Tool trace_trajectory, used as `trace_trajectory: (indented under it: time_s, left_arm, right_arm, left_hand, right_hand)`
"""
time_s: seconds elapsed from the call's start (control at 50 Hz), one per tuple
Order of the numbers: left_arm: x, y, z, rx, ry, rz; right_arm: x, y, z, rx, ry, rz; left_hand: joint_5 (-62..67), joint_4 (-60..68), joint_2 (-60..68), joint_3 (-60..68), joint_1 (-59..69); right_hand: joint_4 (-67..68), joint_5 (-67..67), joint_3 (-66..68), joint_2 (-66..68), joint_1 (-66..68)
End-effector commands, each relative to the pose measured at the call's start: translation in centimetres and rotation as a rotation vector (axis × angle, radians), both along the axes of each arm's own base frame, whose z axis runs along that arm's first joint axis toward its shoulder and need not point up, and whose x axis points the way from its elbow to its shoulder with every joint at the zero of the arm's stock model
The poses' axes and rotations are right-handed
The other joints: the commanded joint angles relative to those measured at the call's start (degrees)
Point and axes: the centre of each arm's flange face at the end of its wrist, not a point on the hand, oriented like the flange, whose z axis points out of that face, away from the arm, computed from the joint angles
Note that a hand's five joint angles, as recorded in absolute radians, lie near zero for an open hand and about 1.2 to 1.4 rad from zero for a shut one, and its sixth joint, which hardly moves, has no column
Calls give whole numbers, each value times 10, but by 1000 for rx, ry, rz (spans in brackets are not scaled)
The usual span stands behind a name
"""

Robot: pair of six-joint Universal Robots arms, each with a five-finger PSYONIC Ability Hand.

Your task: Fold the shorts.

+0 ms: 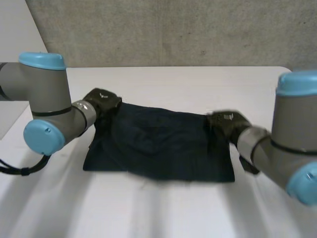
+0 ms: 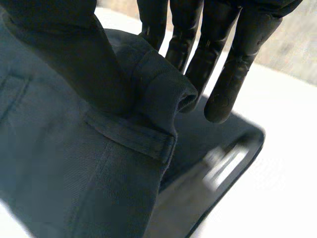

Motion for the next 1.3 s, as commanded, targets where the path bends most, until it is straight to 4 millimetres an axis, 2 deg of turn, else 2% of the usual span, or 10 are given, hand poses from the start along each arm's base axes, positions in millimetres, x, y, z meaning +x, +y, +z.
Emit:
trace_trajectory:
  time_s: [0.02, 0.36, 0.42, 0.5, 0.58, 0.7, 0.88, 0.94, 1.1, 1.3]
  left_arm:
    - [-15, -44, 2, -199, 69, 20]
    - [-41, -80, -46, -338, 131, -3]
    - [-45, -76, -51, -333, 130, -12]
    - [-48, -75, -42, -358, 145, -13]
    - [-46, -73, -13, -401, 167, -4]
    - [-34, -49, 12, -356, 186, -10]
    - [-17, -2, -27, -161, 123, -73]
    - [-6, -7, -35, -148, 112, -48]
    - [25, -31, -53, -112, 93, 34]
    - [23, -21, -57, -81, 87, 23]
  right_arm:
    - [20, -68, -3, -194, 106, -68]
    - [35, -128, -63, -458, 327, -129]
    - [36, -130, -63, -481, 317, -137]
    - [36, -134, -38, -541, 253, -172]
    - [30, -125, 16, -593, 105, -213]
    - [15, -94, 44, -522, 38, -155]
    - [-14, -36, -6, -123, 46, -113]
    - [-19, -27, -22, -57, 24, -128]
    - [-17, -28, -55, -56, 23, -129]
    - [-15, -40, -76, -66, 23, -137]
  left_hand:
    - [140, 113, 115, 118, 147]
    - [57, 30, 31, 35, 64]
    - [-473, -500, -498, -495, -465]
    - [-555, -582, -580, -577, -547]
    - [-548, -575, -573, -570, -540]
    - [-544, -572, -570, -567, -537]
    - [-536, -563, -561, -558, -529]
    - [-534, -562, -560, -557, -527]
    - [-526, -553, -551, -548, -519]
    - [-529, -556, -555, -552, -522]
  right_hand:
    - [118, 152, 126, 125, 239]
    - [106, 139, 114, 112, 226]
    - [-582, -548, -574, -575, -461]
    - [-582, -548, -574, -575, -461]
    - [-582, -548, -574, -575, -461]
    - [-582, -548, -574, -575, -461]
    - [-534, -500, -526, -528, -413]
    - [-513, -480, -506, -507, -393]
    - [-420, -386, -412, -413, -299]
    - [-271, -238, -263, -265, -151]
